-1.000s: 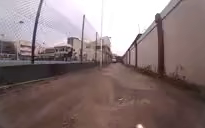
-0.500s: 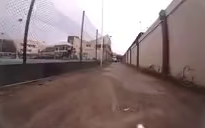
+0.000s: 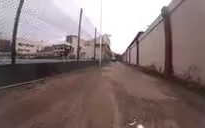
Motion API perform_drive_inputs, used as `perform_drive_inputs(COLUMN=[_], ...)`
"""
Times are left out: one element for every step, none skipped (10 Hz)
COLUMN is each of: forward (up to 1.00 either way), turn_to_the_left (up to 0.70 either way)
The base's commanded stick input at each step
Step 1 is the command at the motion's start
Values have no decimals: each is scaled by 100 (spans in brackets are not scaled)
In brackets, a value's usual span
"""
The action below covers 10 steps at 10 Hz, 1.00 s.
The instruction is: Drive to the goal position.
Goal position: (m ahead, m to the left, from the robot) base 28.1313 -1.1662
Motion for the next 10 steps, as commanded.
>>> perform_drive_inputs(forward=[62,65,69,70,70,70,70,70,70,70], turn_to_the_left=[0,0,0,0,0,0,0,0,0,0])
